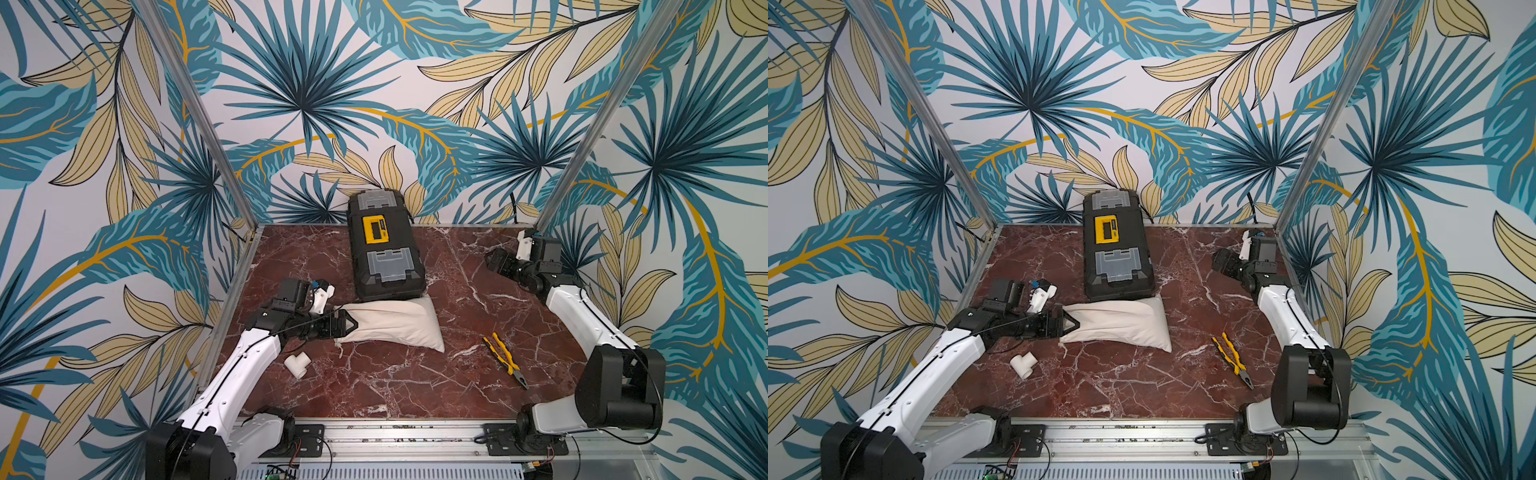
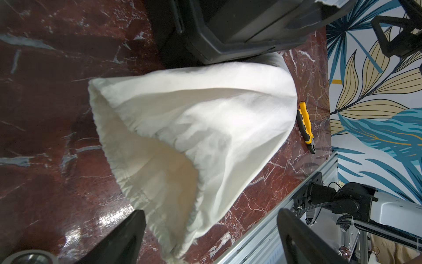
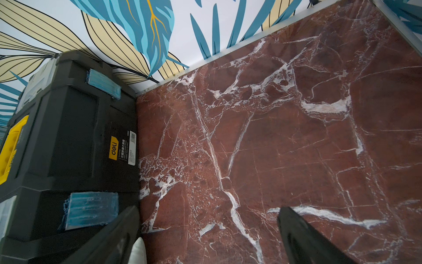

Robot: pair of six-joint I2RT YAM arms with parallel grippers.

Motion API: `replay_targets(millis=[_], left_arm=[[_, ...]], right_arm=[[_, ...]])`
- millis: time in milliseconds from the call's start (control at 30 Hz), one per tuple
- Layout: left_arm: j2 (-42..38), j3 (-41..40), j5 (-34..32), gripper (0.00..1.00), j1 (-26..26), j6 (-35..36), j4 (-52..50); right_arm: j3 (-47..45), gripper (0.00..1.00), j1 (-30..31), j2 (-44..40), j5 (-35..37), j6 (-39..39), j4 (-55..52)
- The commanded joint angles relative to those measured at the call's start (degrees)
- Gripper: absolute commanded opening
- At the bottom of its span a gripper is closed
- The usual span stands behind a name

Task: Close the soil bag
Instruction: Adjust the soil bag at the center of the board.

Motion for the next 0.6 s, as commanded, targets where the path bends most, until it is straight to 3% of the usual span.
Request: replay_targets(millis=[0, 167, 300, 567], left_arm=[[0.67, 0.35, 0.34, 0.92, -1.27, 1.15, -0.52], [-0.02, 0.00, -1.28, 0.90, -6.52, 1.07, -0.98], [0.41, 0.39, -3.06, 0.83, -9.02, 0.84, -1.33], [1.20, 1.57, -3.11, 0.46, -9.13, 0.92, -0.87]], right_arm=[[-1.44, 0.99, 0.26, -1.54, 0.16, -0.47, 0.12], [-1.25, 0.99, 0.27, 0.10, 0.24, -0.47, -0.64], [-1.25, 0.99, 0.25, 1.49, -0.13, -0.23, -0.78], [-1.92, 0.99, 0.38, 1.13, -0.29, 1.16, 0.12]])
